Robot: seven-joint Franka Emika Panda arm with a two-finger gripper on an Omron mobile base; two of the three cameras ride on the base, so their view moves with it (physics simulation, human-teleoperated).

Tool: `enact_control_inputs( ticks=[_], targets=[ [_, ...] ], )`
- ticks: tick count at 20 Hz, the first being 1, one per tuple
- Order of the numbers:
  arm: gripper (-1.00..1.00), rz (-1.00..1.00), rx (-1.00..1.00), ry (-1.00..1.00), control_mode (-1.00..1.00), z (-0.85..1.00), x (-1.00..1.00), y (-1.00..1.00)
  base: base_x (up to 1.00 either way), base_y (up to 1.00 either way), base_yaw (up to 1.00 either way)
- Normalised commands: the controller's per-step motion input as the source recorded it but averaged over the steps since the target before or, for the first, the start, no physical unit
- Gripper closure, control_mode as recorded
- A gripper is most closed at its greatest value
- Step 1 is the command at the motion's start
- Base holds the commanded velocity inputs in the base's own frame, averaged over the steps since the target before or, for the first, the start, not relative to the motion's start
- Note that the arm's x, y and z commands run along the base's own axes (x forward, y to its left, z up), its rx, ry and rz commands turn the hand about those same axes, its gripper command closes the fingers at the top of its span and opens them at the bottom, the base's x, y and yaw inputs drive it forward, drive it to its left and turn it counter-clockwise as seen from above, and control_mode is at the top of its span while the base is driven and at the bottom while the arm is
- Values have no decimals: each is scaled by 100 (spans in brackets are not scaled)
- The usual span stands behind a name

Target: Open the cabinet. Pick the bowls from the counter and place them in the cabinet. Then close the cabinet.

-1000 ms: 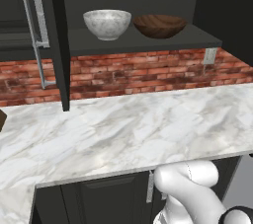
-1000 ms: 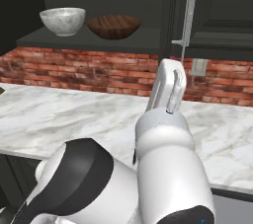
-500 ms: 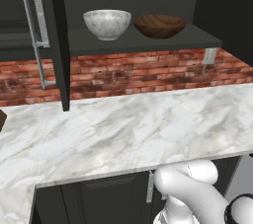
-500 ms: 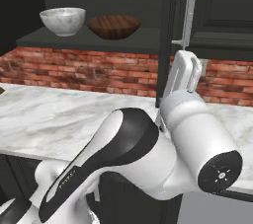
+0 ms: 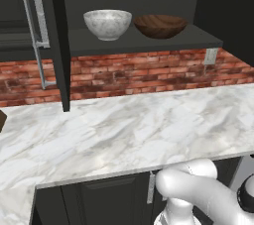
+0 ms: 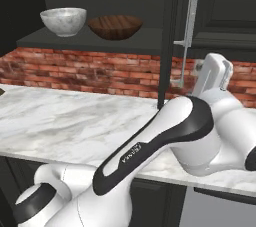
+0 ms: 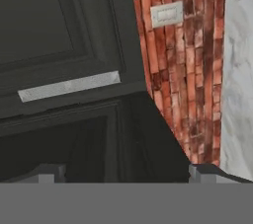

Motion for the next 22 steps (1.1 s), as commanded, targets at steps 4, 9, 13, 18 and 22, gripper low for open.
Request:
enact_control_inputs(
  ticks=[4, 9, 13, 18, 22],
  targets=[
    [-100, 10, 1, -4, -100, 1, 34, 6, 0, 0, 0],
    [-100, 19, 6, -2, -100, 18, 9, 12, 0, 0, 0],
    [-100, 18, 1, -6, -100, 30, 0, 58, 0, 0, 0],
    [-100, 9, 0, -14, -100, 14, 0, 99, 0, 0, 0],
    [-100, 1, 0, -18, -100, 1, 0, 100, 0, 0, 0]
  ],
)
